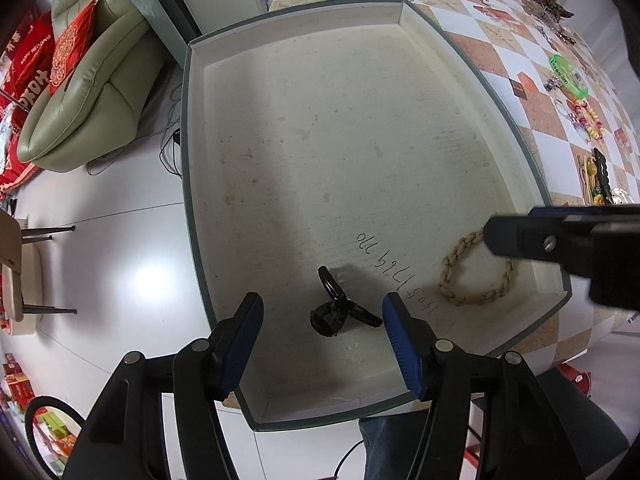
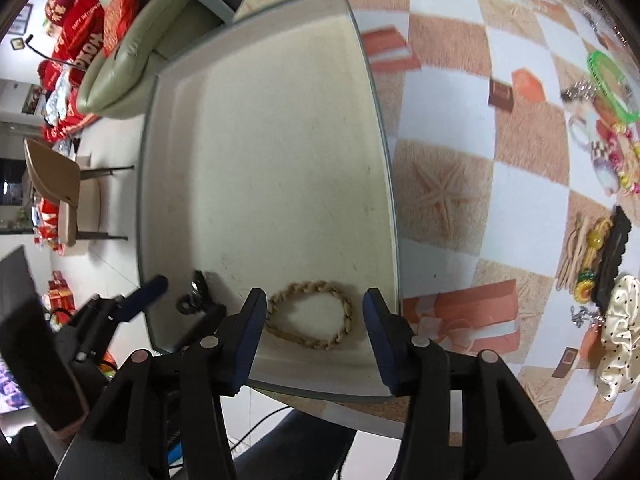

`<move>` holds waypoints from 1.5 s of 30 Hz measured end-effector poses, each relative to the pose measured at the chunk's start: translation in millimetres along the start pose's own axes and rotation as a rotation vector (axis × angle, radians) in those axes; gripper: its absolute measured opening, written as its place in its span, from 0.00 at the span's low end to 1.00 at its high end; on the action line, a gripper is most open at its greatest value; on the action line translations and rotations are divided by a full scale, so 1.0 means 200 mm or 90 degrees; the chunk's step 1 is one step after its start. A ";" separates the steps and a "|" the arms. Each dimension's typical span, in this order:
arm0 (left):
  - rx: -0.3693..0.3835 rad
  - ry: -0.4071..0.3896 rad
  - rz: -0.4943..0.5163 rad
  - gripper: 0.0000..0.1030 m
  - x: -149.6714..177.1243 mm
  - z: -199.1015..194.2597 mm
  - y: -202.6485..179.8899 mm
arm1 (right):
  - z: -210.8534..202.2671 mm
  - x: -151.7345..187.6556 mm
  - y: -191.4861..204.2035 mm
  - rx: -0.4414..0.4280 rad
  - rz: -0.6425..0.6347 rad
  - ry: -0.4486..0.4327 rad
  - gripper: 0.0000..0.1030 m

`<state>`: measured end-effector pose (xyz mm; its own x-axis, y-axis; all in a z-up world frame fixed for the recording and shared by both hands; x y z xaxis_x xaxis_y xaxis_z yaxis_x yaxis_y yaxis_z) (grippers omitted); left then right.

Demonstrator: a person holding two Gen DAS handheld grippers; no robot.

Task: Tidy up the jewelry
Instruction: 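Carry both items to the white tray and open both tools to release, then grasp the star hair clip with the left tool while the right tool grasps the polka-dot scrunchie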

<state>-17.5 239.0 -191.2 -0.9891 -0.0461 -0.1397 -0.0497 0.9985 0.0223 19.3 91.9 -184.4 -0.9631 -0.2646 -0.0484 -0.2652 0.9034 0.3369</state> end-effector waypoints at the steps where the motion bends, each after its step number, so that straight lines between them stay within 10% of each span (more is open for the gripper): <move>1: 0.000 -0.003 -0.001 0.98 -0.01 0.00 0.00 | -0.02 -0.01 -0.01 -0.004 0.006 -0.009 0.53; 11: 0.023 -0.027 0.032 1.00 -0.06 -0.15 -0.11 | -0.29 0.04 -0.16 0.009 0.064 -0.077 0.79; 30: 0.072 -0.078 0.166 1.00 -0.32 -0.36 -0.69 | -0.64 0.58 -0.94 0.099 0.361 -0.123 0.82; 45: 0.055 -0.046 0.187 1.00 -0.53 -0.18 -1.15 | -0.50 0.64 -1.28 0.106 0.327 -0.019 0.81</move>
<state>94.6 13.7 -145.8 -0.9468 0.2444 -0.2093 0.2523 0.9676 -0.0113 -32.2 -207.0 -181.9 -0.9710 0.2325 0.0555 0.2386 0.9560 0.1706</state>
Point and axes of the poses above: each gripper's, at about its wrist camera, not at the fingertips, and z roughly the way its jaws point, y to its left, x to its underside, the point moved 4 cm from there along z, roughly the way its jaws point, and after that the axes turned 12 degrees about -z, right-handed, at the moved point
